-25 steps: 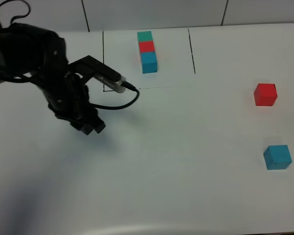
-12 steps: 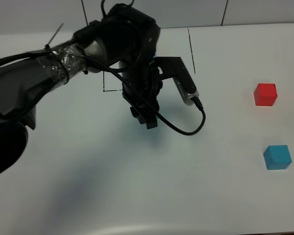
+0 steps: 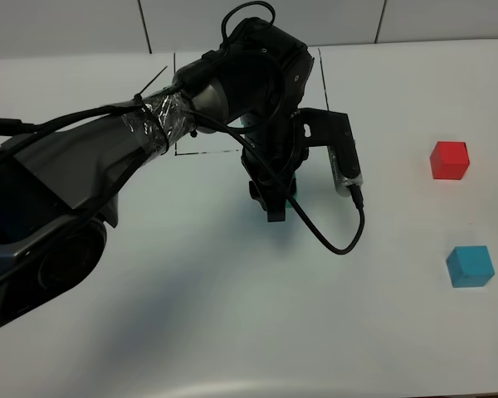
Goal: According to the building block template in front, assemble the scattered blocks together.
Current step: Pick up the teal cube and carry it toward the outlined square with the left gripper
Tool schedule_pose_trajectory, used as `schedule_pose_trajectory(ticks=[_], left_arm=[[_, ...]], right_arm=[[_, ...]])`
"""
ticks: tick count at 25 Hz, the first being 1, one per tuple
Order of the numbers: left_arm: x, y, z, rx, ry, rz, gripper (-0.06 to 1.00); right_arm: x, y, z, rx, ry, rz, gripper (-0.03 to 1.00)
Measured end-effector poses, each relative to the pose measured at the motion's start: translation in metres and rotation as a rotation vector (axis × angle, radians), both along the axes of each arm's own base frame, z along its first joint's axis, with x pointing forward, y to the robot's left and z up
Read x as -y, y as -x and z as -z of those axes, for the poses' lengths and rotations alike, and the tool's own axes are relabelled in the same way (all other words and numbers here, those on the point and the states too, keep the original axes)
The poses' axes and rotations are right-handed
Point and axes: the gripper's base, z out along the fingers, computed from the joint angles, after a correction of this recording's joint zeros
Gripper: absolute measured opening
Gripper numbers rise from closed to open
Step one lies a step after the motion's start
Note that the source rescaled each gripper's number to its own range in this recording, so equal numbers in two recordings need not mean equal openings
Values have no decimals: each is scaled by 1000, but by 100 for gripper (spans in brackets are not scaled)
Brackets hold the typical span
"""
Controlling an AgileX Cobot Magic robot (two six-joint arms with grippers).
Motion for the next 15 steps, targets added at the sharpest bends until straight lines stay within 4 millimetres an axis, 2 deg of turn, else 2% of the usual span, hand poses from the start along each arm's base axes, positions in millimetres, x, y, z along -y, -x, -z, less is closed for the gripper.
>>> schedule_pose_trajectory(ticks=[10, 15], left_arm=[[3, -4, 31, -27, -25, -6, 0], [4, -4, 37, -25, -21, -35, 0]], right_arm=[[0, 0, 0, 0, 0, 0, 71], [0, 0, 0, 0, 0, 0, 71]])
